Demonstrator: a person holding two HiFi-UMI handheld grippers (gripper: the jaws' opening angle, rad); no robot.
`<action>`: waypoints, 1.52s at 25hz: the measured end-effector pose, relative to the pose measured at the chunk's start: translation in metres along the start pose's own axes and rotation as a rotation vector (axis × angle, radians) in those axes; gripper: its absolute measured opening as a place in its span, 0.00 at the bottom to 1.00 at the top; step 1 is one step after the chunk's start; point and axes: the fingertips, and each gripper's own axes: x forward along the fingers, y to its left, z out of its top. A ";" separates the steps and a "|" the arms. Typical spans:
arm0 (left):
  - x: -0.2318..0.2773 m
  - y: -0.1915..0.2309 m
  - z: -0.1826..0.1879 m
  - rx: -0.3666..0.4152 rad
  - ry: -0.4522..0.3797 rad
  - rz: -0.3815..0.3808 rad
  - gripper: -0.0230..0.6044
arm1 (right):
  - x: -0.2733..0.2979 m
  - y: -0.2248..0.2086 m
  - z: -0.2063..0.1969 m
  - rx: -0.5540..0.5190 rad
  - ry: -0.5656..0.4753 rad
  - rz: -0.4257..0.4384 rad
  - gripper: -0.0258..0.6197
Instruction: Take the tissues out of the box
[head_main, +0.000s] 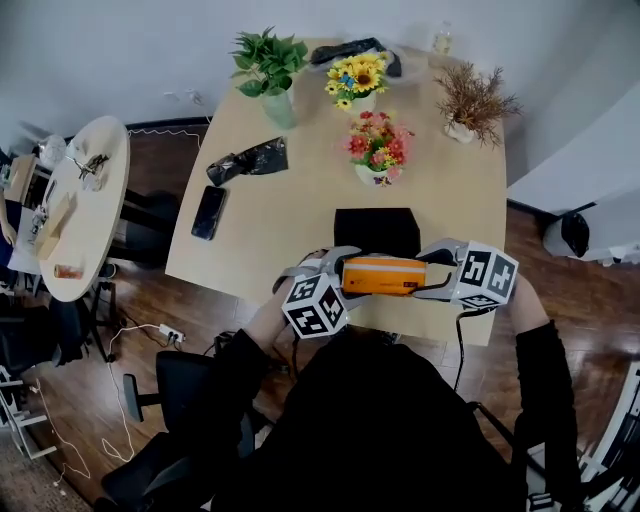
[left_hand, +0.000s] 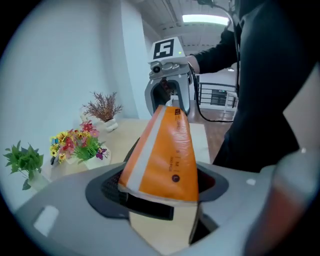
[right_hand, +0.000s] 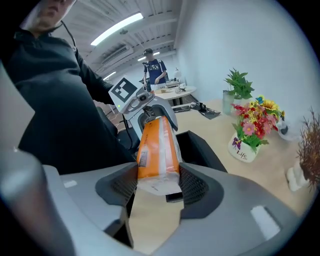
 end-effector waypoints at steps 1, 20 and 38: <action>0.000 -0.002 0.001 -0.006 -0.002 -0.012 0.57 | -0.001 0.002 0.000 0.012 -0.009 0.005 0.44; 0.022 -0.041 0.048 -0.404 -0.009 -0.300 0.54 | -0.080 0.018 -0.046 0.271 -0.341 -0.292 0.55; 0.152 -0.085 0.132 -1.164 -0.160 -0.511 0.55 | -0.137 0.040 -0.185 0.634 -0.507 -0.779 0.44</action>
